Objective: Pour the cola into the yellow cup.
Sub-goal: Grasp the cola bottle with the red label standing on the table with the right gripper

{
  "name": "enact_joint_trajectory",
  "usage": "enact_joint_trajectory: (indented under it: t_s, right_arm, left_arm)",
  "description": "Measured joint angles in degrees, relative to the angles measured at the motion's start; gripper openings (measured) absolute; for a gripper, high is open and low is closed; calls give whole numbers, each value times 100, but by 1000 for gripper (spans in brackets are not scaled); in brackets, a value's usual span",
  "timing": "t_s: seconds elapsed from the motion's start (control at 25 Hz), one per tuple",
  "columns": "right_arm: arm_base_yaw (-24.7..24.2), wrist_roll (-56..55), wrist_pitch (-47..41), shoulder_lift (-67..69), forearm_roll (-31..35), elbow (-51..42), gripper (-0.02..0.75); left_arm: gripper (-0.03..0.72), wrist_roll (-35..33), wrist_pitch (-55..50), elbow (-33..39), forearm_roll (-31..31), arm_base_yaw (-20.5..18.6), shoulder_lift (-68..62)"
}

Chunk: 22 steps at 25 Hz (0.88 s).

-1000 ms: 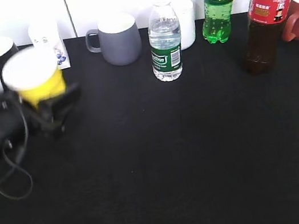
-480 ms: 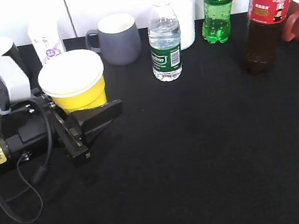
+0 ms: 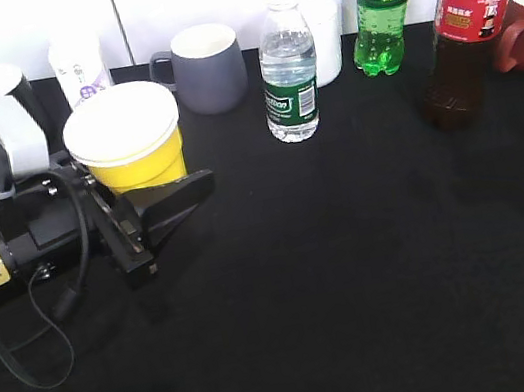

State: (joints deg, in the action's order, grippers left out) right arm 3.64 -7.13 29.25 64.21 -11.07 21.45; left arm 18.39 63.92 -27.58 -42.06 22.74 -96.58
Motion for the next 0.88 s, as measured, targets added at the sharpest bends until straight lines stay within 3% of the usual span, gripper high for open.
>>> enact_joint_trajectory:
  t_s: [0.2, 0.32, 0.88]
  right_arm:
    - [0, -257, 1876, 2027, -185, -5, 585]
    - [0, -268, 2804, 2888, -201, 64, 632]
    - [0, -272, 2721, 4500, -413, 1422, 649]
  left_arm:
    - [437, 0, 0, 0, 6, 0, 0]
    - [437, 0, 0, 0, 6, 0, 0]
    - [437, 0, 4, 0, 10, 0, 0]
